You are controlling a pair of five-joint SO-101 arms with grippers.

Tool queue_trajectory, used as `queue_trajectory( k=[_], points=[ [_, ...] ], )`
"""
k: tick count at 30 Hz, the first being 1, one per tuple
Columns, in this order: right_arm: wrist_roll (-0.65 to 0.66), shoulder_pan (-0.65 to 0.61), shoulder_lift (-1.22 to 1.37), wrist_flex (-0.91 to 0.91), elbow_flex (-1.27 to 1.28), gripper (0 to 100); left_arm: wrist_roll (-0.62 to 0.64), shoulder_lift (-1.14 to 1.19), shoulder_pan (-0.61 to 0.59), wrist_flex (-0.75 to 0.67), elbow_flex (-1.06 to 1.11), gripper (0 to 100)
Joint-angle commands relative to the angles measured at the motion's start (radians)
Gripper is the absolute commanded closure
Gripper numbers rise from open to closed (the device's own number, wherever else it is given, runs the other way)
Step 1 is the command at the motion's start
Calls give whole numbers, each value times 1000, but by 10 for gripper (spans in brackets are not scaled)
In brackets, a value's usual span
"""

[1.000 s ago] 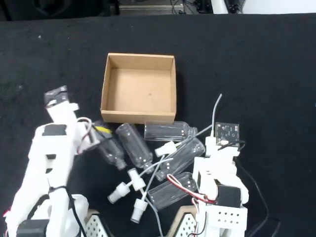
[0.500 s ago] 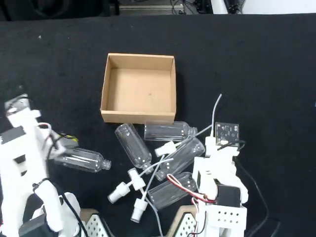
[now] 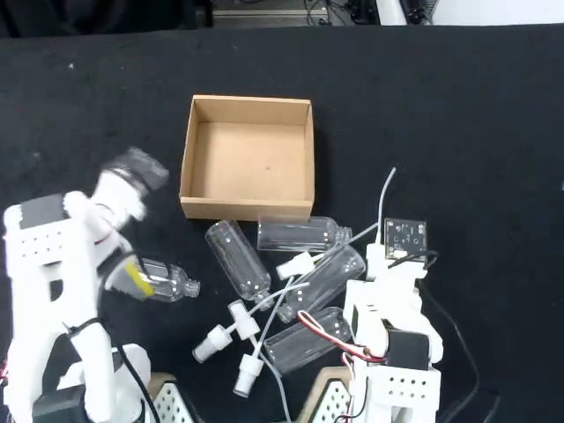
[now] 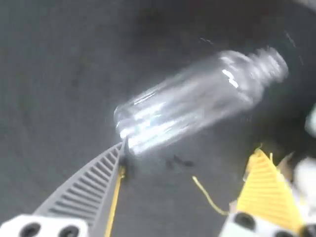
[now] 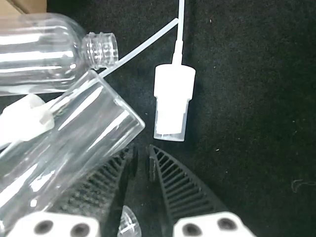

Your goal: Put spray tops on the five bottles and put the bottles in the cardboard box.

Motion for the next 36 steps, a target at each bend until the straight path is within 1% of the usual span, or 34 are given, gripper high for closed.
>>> queue_trajectory(
  k=[1,4,6,9,13,15,19,24,29,33,36],
  points=[
    [-3,17,-96,6,-2,987,-232,12,73,11,-41,652],
    [-3,18,-96,6,-2,987,-255,12,99,-15,-25,650],
    [-3,18,-96,6,-2,987,-261,12,117,-74,18,649],
    [-3,18,-96,6,-2,987,-253,12,145,-203,133,649],
    [-3,18,-96,6,-2,987,-250,6,148,-394,280,649],
    [-3,18,-96,6,-2,987,-224,0,148,-442,326,649],
    [-3,18,-96,6,-2,987,-140,5,148,-509,351,650],
    [-3,18,-96,6,-2,987,-97,0,148,-563,386,654],
    [-3,18,-96,6,-2,987,-17,2,124,-563,415,654],
    [-3,18,-96,6,-2,987,-15,0,108,-562,455,659],
    [-3,18,-96,6,-2,987,-17,0,96,-494,441,723]
  ],
)
